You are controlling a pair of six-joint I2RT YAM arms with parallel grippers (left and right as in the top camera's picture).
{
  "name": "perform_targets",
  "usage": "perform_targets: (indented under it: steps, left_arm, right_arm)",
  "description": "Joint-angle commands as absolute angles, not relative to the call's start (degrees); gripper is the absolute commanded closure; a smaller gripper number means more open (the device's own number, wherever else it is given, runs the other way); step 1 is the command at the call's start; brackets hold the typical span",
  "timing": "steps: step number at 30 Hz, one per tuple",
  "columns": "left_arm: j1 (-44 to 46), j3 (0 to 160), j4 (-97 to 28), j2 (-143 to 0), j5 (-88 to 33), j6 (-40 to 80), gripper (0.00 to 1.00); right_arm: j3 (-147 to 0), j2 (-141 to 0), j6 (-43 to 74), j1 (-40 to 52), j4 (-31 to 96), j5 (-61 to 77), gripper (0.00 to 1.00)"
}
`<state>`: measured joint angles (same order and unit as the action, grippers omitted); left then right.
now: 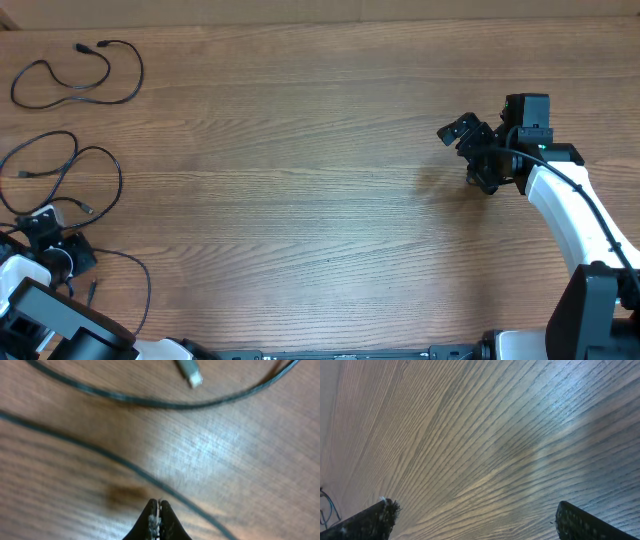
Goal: Untangle cables
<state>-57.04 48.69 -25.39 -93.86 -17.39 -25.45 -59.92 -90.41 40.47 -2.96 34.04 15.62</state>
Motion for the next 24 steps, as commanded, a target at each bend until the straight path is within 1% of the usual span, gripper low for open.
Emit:
perform_targets:
  steps: [1, 3, 7, 11, 16, 19, 24]
  left_arm:
    - [-56.93, 49.98, -23.64, -92.58, -23.99, -20.93, 0.96]
    - [-56.93, 50.02, -21.65, -92.55, -25.67, -20.73, 0.96]
    - [-56.93, 50.72, -17.41, -92.55, -24.95, -14.59, 0.96]
    - [-56.86, 50.74, -14.33, -92.62, -24.47, -12.64, 0.96]
    - [-56.86, 50.74, -13.72, -94.72, -17.43, -11.51, 0.96]
    - [-56.86, 50.74, -13.41, -97.23, -17.54, -9.28, 0.96]
    - [-56.84, 50.74, -13.82, -98.15, -16.82, -9.15, 0.96]
  right_arm:
    - [-61.19, -90.45, 40.27, -3.03, 33.74, 15.03, 0.0]
    - [-61.19, -90.45, 40.27, -3.03, 33.76, 15.03, 0.0]
    - [-61.19, -90.45, 40.27, -3.03, 33.74, 15.03, 0.0]
    - [-61.19, -90.45, 40.27, -3.03, 33.74, 15.03, 0.0]
    - [-61.19, -90.45, 40.27, -3.03, 33.76, 15.0, 0.0]
    - [-61.19, -90.45, 40.27, -3.03, 33.76, 15.03, 0.0]
    - [-61.19, -90.45, 40.27, -3.03, 33.76, 15.0, 0.0]
